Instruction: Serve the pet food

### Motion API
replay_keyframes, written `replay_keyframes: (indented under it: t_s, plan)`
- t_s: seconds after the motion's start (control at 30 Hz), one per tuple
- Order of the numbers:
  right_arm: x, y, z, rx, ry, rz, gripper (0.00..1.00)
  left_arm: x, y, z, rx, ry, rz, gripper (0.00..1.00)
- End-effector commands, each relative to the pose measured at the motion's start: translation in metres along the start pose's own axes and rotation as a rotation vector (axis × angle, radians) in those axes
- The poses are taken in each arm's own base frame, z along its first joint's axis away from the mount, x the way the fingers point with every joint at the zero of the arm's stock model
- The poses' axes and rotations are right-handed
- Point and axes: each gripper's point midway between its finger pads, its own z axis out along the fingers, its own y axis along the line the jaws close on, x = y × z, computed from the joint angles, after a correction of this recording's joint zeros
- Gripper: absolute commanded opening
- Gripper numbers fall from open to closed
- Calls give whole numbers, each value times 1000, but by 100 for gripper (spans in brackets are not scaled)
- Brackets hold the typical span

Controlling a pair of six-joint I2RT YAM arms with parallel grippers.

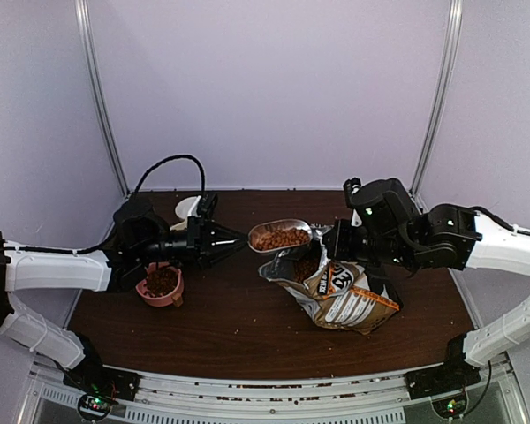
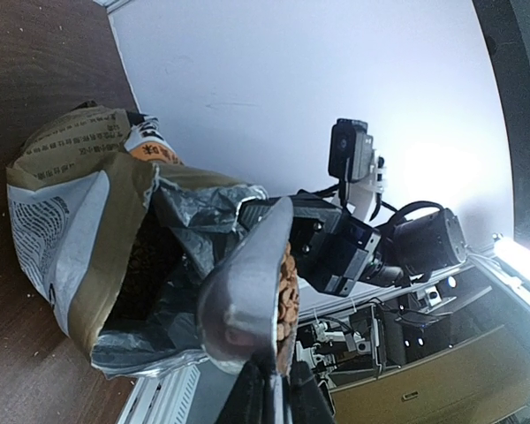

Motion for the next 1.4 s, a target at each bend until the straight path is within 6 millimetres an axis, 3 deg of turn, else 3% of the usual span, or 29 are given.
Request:
replay_keyframes:
  t_s: [0.0,0.17,0.37,0.63,0.9,1.07,1.37]
  plan:
    - [-17,-12,-6,42,-68,20,0,-10,-25,-5,65,-43,45,0]
    - [-18,-13,-7,45,-69,20,0,-25,4,-18,-71,-119,-2,0]
    - [-18,-12,-7,44,-70,18,0,-58,34,-62,-209,-273,-33,0]
    - [-19,-11,-7,39,-69,15,0,-88,99,-170,-497,-474,-40,0]
    - [-19,-8,-5,34,-65,10,0,-105,129,-252,-739,-579,-28,0]
    - [-19,-8,-4,37,-63,8,0,-112,133,-271,-832,-571,-3,0]
    - [-17,-8,-3,41,-54,5,0,-133,136,-276,-894,-527,31,0]
